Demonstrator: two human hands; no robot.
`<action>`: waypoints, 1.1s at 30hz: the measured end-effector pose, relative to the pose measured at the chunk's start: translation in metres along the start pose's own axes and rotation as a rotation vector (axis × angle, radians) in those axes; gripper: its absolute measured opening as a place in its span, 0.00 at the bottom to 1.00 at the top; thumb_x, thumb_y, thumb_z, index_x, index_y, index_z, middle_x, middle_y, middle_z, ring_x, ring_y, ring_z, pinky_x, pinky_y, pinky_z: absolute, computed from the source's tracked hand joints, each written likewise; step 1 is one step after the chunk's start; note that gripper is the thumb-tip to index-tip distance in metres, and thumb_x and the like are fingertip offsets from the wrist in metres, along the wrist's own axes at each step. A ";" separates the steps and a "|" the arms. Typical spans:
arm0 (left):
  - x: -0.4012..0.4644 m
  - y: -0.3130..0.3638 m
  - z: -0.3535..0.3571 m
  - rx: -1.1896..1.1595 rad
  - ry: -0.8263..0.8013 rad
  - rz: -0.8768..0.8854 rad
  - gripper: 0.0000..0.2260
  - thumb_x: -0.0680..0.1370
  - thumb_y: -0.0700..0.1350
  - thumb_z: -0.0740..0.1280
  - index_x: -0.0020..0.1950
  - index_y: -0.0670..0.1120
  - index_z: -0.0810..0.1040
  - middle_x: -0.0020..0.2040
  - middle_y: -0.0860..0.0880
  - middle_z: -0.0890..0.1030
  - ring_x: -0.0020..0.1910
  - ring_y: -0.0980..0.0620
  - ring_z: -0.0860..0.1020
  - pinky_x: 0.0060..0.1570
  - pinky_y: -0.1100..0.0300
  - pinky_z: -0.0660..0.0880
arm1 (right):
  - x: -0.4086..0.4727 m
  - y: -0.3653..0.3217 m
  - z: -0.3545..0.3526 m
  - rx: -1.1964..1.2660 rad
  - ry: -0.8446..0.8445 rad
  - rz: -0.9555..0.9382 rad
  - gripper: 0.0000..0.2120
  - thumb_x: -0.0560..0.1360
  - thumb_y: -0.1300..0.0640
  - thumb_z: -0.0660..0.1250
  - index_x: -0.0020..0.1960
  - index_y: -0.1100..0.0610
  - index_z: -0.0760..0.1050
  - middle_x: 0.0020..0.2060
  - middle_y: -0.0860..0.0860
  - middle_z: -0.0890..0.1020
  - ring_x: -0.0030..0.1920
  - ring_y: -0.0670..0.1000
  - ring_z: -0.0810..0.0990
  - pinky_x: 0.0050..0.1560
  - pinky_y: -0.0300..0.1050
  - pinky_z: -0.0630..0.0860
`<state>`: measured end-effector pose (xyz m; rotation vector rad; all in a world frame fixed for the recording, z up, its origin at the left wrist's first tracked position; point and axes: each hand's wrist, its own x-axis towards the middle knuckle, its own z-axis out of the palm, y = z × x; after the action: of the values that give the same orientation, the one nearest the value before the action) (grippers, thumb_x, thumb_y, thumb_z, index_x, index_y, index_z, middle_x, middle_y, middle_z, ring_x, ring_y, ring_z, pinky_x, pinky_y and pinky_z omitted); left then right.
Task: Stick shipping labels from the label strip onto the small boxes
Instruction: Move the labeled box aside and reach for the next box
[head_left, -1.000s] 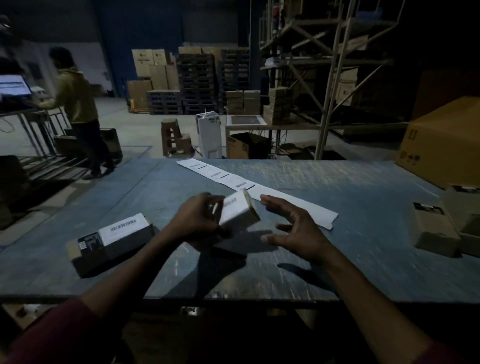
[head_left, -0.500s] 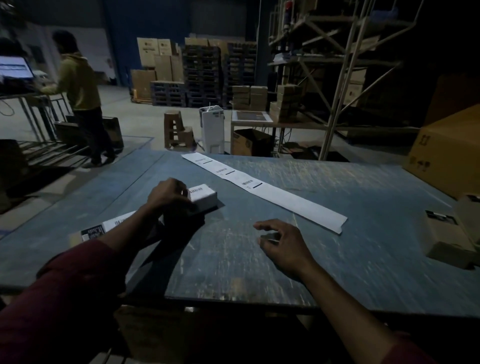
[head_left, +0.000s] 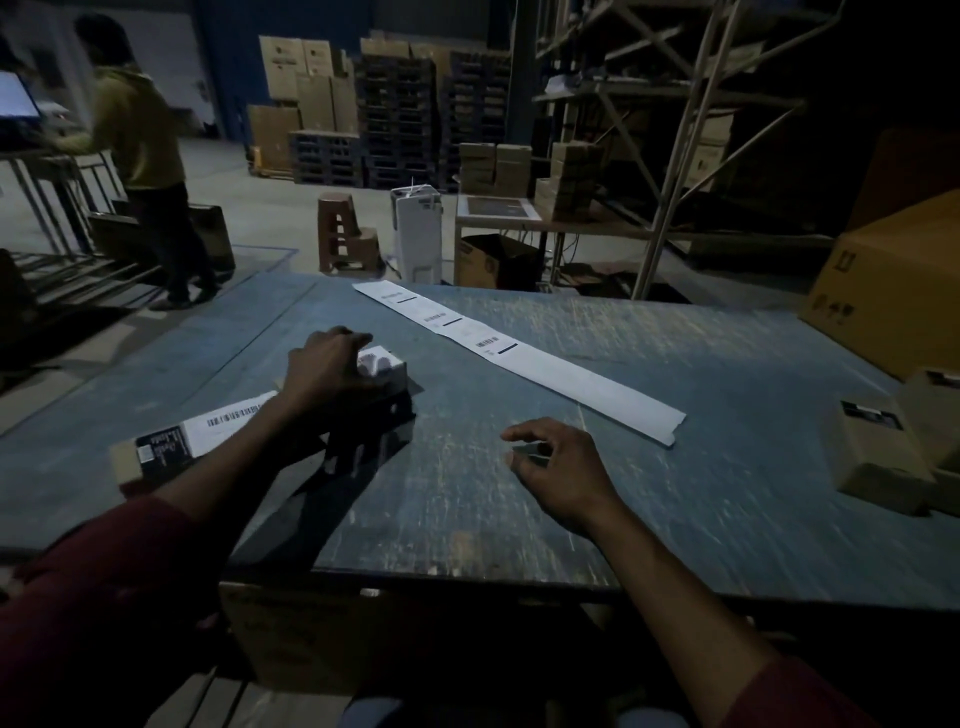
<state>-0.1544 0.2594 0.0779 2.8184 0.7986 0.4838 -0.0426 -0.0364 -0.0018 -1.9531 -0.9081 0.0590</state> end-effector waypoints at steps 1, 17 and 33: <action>-0.006 0.017 -0.006 -0.067 -0.003 0.004 0.33 0.74 0.61 0.76 0.75 0.48 0.76 0.71 0.42 0.77 0.68 0.36 0.74 0.62 0.42 0.73 | -0.002 -0.001 -0.002 0.004 0.009 0.010 0.10 0.76 0.58 0.75 0.52 0.42 0.85 0.56 0.43 0.85 0.51 0.39 0.84 0.54 0.40 0.83; -0.072 0.263 0.090 -0.489 -0.102 0.355 0.13 0.74 0.57 0.74 0.55 0.52 0.86 0.47 0.52 0.87 0.50 0.48 0.84 0.48 0.55 0.79 | -0.044 0.036 -0.203 -0.610 0.583 0.244 0.15 0.76 0.55 0.72 0.62 0.55 0.83 0.58 0.55 0.85 0.60 0.61 0.81 0.60 0.54 0.79; -0.089 0.268 0.127 -0.370 0.035 0.406 0.12 0.73 0.57 0.70 0.45 0.50 0.85 0.44 0.50 0.83 0.45 0.45 0.83 0.41 0.57 0.76 | -0.062 0.091 -0.240 -0.753 0.687 0.737 0.34 0.74 0.39 0.74 0.66 0.64 0.71 0.62 0.66 0.77 0.57 0.70 0.80 0.51 0.59 0.75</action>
<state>-0.0525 -0.0229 0.0033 2.6167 0.1117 0.6610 0.0585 -0.2766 0.0401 -2.6320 0.3299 -0.5681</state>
